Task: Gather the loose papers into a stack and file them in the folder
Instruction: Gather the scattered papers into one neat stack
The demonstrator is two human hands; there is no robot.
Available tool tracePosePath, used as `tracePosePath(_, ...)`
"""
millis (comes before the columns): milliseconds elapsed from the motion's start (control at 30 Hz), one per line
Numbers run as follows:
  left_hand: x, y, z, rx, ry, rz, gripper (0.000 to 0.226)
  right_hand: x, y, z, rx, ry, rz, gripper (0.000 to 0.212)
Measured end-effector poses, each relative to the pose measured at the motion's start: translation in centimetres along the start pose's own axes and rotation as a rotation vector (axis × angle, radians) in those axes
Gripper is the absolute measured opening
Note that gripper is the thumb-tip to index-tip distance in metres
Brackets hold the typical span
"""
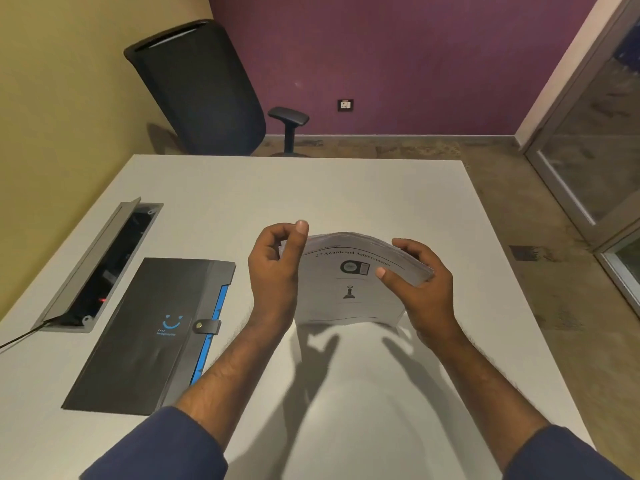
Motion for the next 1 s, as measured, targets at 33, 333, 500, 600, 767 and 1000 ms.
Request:
tracePosePath(33,-0.3,-0.3,0.1,0.034,-0.02,0.011,0.031,0.1,0.0,0.2,-0.005,-0.005,-0.001,0.042)
tracePosePath(333,1.9,-1.0,-3.5,0.182,-0.115,-0.415,0.057,1.2,0.4,3.5,-0.211,-0.113,-0.059,0.03)
tracePosePath(500,2.4,-0.4,-5.8,0.161,-0.136,-0.441,0.035,0.9,0.1,3.6,-0.22,-0.154,-0.095,0.031)
tracePosePath(600,2.2,-0.5,-6.5,0.161,-0.219,-0.274,0.02,0.8,-0.4,3.9,-0.238,-0.145,-0.085,0.029)
tracePosePath(767,2.8,-1.5,-6.7,0.166,-0.268,-0.059,0.017,1.2,-0.5,5.7,-0.275,-0.073,0.013,0.036)
tracePosePath(1000,4.7,-3.0,-6.9,0.296,0.075,0.141,0.02,0.9,2.8,10.4,-0.631,-0.255,0.056,0.053)
Point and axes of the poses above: each hand's wrist, its own y-axis away from the middle knuckle, its own x-axis out of the back of the hand, z = x × y, the point moved 3 cm from there along -y, towards the middle knuckle, and after that the axes turned 1 degree about -z, right-handed, at the moved point
